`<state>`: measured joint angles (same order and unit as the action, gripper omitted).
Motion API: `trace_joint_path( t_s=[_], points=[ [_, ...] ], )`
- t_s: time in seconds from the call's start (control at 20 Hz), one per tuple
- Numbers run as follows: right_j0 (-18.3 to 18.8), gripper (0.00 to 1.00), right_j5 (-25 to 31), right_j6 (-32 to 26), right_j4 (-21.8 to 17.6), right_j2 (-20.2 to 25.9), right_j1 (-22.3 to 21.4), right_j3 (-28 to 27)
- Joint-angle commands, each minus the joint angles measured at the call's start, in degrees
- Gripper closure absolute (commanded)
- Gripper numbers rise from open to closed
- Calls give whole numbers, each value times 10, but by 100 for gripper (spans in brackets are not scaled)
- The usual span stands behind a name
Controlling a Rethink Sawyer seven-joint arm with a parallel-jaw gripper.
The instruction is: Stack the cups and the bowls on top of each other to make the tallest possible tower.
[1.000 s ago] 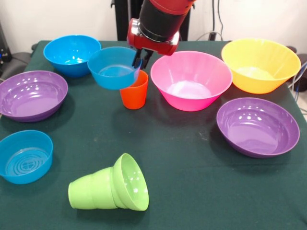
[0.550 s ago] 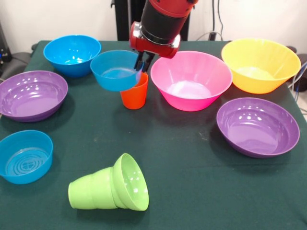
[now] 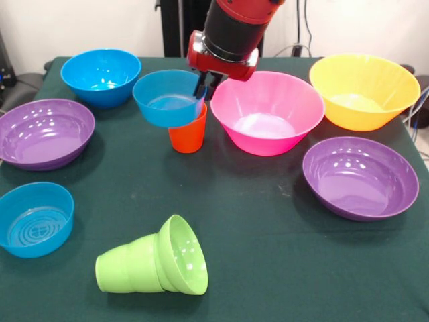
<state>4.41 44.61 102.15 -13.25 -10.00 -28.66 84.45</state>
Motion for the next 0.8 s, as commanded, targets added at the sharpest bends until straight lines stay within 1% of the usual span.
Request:
trace_joint_path(
  t_s=[0.05, 0.45, 0.8],
  points=[
    [-18, 100, -31, 108, 24, 31, 9, 37],
    [-22, 100, -39, 107, 35, 26, 11, 43],
    [-20, 100, -63, 110, 38, 23, 12, 60]
  ],
)
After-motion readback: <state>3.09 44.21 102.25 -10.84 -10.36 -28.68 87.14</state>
